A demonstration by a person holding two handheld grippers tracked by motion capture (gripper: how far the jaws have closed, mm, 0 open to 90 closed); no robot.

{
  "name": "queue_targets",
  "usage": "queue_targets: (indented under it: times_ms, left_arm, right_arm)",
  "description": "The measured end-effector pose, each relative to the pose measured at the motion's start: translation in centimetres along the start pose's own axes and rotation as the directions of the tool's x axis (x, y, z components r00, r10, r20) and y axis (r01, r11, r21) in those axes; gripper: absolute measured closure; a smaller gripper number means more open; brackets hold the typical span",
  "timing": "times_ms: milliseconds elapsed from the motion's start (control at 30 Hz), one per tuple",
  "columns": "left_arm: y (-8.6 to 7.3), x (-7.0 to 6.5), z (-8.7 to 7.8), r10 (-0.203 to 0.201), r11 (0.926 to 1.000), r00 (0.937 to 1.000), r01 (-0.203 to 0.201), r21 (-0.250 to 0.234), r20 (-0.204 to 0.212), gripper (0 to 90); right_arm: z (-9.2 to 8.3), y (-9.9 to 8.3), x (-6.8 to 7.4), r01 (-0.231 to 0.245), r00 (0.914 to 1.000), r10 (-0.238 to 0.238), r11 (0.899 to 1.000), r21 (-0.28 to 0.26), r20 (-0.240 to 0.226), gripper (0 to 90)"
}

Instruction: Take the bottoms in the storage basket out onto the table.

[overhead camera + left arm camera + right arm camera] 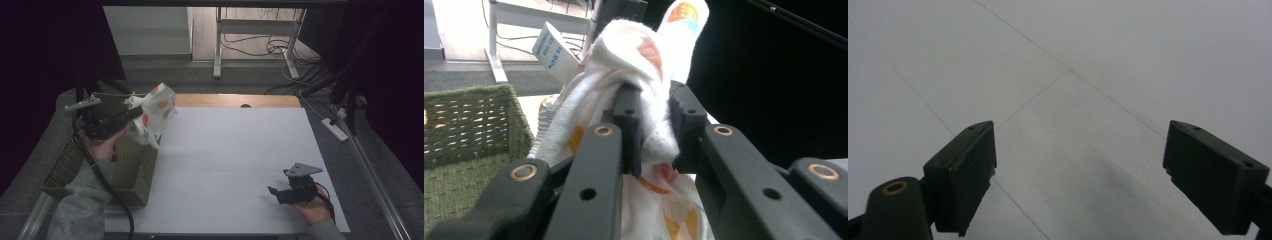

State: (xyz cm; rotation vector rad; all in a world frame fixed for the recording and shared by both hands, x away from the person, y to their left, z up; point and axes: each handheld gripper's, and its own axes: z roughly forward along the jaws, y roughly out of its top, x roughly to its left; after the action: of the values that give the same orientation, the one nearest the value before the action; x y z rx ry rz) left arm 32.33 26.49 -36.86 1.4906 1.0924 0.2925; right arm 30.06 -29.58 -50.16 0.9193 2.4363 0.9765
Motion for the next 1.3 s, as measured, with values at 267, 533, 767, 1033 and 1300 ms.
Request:
queue_targets:
  times_ms: [267,533,767,1033,1300]
  left_arm:
    - [0.2,-0.7,1.0,0.012,0.9999,0.9998,-0.012,0.012,0.017,77.5]
    - [0.2,-1.2,1.7,0.017,0.9996,0.9993,-0.018,0.020,0.032,77.5]
    - [0.2,-1.5,2.3,0.019,0.9994,0.9988,-0.020,0.026,0.045,77.5]
    - [0.3,-2.0,3.1,0.025,0.9990,0.9981,-0.027,0.036,0.056,77.5]
    - [0.3,-2.6,3.9,0.031,0.9984,0.9971,-0.034,0.044,0.069,77.5]
  right_arm:
    - [0.0,0.0,0.0,-0.001,1.0000,0.001,1.000,0.000,0.002,14.3]
    - [0.0,0.0,0.0,-0.002,1.0000,0.002,1.000,0.000,0.004,14.4]
    - [0.0,0.0,0.0,-0.002,1.0000,0.002,1.000,-0.001,0.004,14.4]
    - [-0.1,0.0,0.0,-0.004,1.0000,0.004,1.000,-0.004,0.004,14.4]
    - [-0.3,0.0,-0.1,-0.008,1.0000,0.008,1.000,-0.025,0.001,14.4]
